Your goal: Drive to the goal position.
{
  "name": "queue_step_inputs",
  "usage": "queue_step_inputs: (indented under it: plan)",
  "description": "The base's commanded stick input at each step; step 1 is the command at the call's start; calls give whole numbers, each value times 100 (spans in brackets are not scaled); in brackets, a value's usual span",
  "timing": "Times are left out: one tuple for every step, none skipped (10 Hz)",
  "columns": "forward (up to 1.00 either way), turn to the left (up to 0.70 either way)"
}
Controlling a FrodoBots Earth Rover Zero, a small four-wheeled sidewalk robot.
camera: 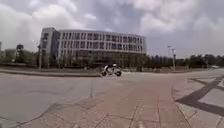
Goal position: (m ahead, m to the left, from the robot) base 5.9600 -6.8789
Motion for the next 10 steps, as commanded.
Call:
queue_step_inputs:
  plan:
    - [70,-6]
    - [70,-11]
    - [70,-14]
    - [70,-14]
    - [70,-14]
    - [70,-14]
    - [70,-14]
    - [70,-14]
    - [70,-14]
    - [70,-14]
